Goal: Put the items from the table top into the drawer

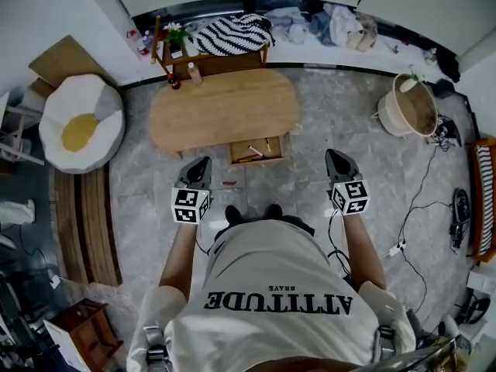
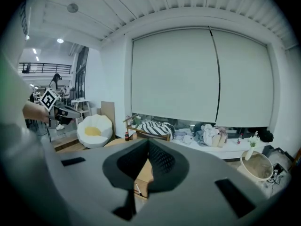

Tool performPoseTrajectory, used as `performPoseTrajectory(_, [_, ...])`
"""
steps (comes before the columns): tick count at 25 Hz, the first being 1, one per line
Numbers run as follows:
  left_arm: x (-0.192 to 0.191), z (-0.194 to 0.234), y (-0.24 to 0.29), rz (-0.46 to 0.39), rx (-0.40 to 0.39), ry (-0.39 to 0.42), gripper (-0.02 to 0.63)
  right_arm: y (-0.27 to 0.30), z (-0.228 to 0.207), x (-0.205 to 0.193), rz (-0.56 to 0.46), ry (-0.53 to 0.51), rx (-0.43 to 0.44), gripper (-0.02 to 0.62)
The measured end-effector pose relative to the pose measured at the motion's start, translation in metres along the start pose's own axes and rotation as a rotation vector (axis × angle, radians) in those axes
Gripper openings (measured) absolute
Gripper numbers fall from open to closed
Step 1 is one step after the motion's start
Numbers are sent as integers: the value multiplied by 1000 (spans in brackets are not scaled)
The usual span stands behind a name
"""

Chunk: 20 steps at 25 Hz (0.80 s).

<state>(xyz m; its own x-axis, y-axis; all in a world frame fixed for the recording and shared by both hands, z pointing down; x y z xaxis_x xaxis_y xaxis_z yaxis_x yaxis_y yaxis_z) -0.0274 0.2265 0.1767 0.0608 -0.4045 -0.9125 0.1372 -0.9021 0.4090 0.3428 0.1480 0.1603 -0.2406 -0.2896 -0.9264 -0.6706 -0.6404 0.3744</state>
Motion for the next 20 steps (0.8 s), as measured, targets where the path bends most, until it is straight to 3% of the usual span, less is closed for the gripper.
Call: performPoseTrajectory(20, [9, 3, 5, -21, 43, -4, 21, 9, -12, 13, -28, -38, 7, 18])
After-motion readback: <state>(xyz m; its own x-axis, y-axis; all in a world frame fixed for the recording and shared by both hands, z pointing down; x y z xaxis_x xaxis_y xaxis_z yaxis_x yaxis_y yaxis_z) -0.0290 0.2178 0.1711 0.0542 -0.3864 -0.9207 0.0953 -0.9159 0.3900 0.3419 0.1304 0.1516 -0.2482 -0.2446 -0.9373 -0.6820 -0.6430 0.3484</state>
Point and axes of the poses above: the fingertips, and each gripper's own axes: y forward along the fingers, z to its left, x out of its top, the point moved 3 cm from there along -y, backward along the fingers, and after that the axes turned 9 degrees about x, right-handed, at the moved point
